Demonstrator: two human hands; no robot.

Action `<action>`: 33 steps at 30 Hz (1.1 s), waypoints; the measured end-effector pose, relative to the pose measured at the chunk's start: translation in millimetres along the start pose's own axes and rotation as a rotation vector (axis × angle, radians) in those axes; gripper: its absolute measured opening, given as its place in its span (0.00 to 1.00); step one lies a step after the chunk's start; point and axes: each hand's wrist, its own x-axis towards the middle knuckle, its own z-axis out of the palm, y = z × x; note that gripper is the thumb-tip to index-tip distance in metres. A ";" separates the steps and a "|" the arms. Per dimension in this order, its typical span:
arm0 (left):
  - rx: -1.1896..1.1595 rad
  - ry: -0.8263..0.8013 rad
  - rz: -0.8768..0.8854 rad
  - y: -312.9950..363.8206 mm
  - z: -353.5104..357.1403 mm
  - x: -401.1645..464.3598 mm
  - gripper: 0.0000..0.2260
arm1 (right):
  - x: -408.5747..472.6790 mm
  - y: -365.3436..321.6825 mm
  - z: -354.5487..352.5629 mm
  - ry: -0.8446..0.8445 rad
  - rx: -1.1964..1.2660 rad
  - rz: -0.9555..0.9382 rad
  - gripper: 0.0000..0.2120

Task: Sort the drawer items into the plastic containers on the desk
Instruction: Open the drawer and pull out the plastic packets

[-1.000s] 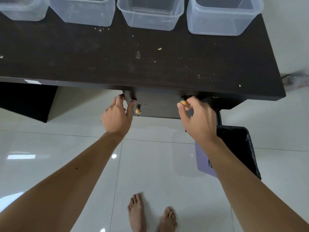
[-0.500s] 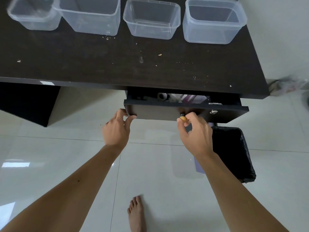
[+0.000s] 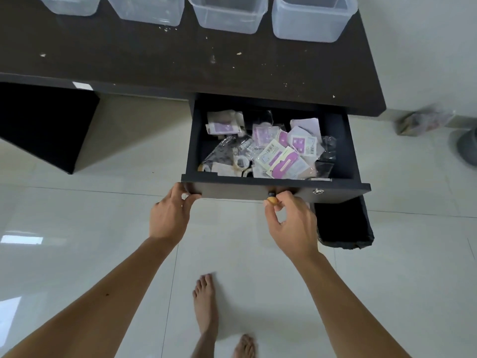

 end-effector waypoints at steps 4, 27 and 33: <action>-0.024 -0.004 -0.015 2.6 -2.5 -21.6 0.20 | -18.1 0.8 -4.1 0.000 0.009 0.003 0.10; -0.033 -0.067 -0.075 10.9 -38.5 -59.1 0.20 | -68.7 3.3 -27.6 -0.076 0.100 0.052 0.19; -0.253 -0.031 -0.008 17.0 -86.5 -37.7 0.28 | -54.0 -19.9 -55.9 0.054 0.130 0.017 0.13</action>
